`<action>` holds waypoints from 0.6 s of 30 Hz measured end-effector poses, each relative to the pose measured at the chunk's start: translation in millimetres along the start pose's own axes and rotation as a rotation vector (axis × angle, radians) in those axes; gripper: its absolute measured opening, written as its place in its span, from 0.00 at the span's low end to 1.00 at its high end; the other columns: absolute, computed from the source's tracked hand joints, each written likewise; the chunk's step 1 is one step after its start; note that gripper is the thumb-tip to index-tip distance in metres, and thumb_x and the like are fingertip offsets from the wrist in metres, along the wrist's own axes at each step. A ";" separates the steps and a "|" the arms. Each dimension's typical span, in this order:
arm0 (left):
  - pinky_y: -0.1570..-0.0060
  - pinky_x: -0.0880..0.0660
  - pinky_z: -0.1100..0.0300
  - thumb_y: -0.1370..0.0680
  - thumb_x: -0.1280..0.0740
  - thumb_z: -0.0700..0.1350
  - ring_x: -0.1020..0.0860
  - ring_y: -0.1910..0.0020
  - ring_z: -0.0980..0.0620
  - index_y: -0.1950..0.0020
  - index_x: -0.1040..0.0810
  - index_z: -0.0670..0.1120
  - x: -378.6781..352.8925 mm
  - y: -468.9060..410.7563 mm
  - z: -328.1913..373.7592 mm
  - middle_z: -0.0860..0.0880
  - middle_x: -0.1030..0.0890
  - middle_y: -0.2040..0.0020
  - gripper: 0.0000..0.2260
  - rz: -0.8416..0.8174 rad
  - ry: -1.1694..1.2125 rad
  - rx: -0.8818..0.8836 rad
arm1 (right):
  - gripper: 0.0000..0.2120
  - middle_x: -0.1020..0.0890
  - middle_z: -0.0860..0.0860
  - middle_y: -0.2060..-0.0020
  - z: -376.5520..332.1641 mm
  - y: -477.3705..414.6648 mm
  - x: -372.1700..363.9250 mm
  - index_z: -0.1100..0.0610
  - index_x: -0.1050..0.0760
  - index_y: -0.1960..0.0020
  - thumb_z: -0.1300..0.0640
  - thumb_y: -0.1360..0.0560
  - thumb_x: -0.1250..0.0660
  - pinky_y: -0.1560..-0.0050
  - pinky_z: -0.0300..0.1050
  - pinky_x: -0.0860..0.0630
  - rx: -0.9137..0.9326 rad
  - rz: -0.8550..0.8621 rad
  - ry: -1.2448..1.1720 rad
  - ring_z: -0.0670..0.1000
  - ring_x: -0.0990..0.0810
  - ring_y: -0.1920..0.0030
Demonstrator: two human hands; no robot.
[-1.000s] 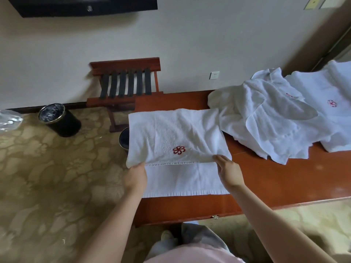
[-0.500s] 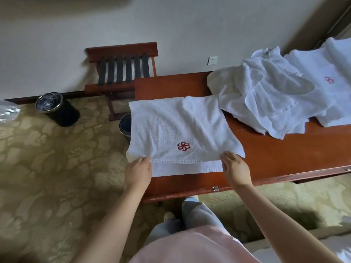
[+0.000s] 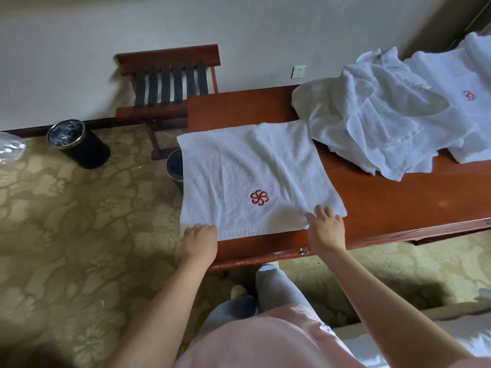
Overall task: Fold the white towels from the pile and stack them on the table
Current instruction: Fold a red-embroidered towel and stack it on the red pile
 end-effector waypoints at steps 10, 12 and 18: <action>0.54 0.29 0.58 0.24 0.35 0.47 0.29 0.50 0.51 0.46 0.25 0.46 -11.1 5.1 -9.8 0.49 0.27 0.49 0.09 0.048 0.236 0.042 | 0.19 0.29 0.52 0.37 -134.9 -2.8 -3.4 0.54 0.30 0.32 0.55 0.23 0.39 0.40 0.50 0.33 0.457 -0.104 -0.229 0.55 0.32 0.38; 0.55 0.27 0.56 0.25 0.34 0.48 0.28 0.50 0.49 0.45 0.25 0.45 -13.4 10.3 -29.1 0.48 0.28 0.47 0.12 0.076 0.342 0.144 | 0.19 0.29 0.53 0.38 -161.9 -1.8 -2.2 0.56 0.30 0.33 0.55 0.23 0.40 0.42 0.50 0.32 0.532 -0.102 -0.214 0.55 0.31 0.40; 0.47 0.28 0.50 0.23 0.36 0.51 0.29 0.39 0.44 0.36 0.28 0.43 -52.2 21.7 -99.8 0.44 0.27 0.39 0.18 -0.044 0.673 0.544 | 0.17 0.27 0.54 0.42 -205.1 1.0 -7.8 0.57 0.30 0.36 0.59 0.25 0.40 0.49 0.48 0.33 0.598 -0.142 -0.159 0.56 0.29 0.45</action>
Point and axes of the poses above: each hand's wrist, its own y-axis away from the middle knuckle, its own x-axis out of the back of the hand, z = x × y, the point moved 10 cm from there along -y, towards the middle knuckle
